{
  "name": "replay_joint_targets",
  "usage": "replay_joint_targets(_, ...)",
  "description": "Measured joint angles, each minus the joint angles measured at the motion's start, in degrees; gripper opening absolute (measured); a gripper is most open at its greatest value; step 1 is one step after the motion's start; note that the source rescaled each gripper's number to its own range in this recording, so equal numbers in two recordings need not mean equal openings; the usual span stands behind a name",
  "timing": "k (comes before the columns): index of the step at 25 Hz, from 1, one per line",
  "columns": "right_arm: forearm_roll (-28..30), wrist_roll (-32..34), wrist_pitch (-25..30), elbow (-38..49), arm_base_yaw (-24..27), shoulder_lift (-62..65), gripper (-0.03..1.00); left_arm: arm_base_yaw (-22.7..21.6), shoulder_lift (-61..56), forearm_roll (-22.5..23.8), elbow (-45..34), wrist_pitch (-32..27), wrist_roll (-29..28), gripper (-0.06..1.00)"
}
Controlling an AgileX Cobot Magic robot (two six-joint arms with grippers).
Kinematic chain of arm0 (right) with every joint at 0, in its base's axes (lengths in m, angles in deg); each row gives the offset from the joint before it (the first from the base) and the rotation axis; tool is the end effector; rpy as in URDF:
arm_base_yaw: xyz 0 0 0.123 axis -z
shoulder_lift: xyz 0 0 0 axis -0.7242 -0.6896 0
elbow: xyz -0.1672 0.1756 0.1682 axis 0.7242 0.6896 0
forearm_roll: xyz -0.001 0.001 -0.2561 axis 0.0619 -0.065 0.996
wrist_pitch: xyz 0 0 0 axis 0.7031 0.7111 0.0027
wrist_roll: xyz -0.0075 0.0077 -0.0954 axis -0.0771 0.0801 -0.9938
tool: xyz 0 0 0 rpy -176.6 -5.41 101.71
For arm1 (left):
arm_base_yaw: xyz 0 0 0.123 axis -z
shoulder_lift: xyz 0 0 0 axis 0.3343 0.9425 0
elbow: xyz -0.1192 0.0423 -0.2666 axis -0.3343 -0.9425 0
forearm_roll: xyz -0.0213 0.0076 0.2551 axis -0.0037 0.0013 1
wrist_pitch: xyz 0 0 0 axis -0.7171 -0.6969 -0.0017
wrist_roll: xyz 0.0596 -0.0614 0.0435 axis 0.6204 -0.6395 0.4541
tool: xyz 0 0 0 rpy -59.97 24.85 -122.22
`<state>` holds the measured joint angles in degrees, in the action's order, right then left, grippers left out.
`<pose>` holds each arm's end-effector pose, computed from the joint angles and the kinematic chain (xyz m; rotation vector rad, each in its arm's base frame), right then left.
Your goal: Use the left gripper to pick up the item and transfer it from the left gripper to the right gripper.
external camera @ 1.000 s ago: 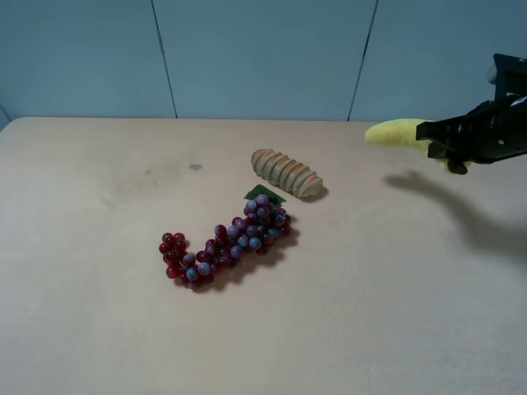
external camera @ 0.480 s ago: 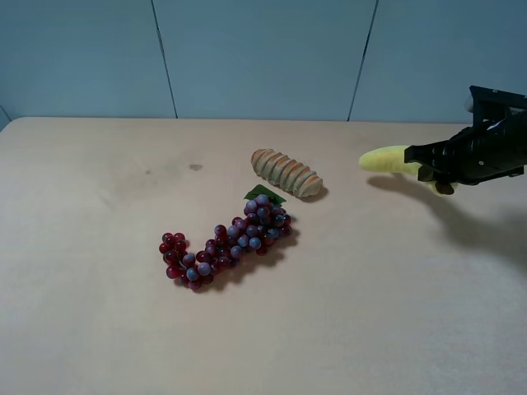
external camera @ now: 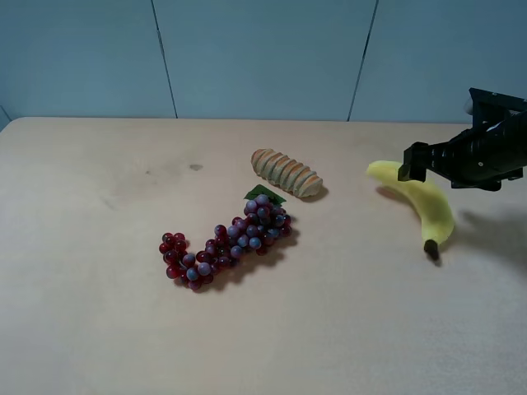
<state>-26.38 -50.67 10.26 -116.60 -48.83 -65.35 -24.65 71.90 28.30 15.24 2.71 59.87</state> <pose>0.3056 0.0209 0.1743 0.0670 2.5226 0.1713 -0.0067 0.0024 0.2760 -0.1300 2.0369 0.0749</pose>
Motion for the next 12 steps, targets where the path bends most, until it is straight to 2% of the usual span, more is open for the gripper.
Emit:
replay_joint_targets(1,0.2,0.0,0.0,0.0,0.0,0.0,0.98,0.0,0.0,0.0,0.0,0.0,0.0,1.00)
replay_joint_targets(5,1.7,0.0,2.4,-1.1,0.0,1.4,1.00,0.0,0.0,0.0,0.0,0.0,0.0,1.00)
replay_joint_targets(12,2.9,0.7,14.8,-7.3,0.0,8.5,1.00,0.0,0.0,0.0,0.0,0.0,0.0,1.00)
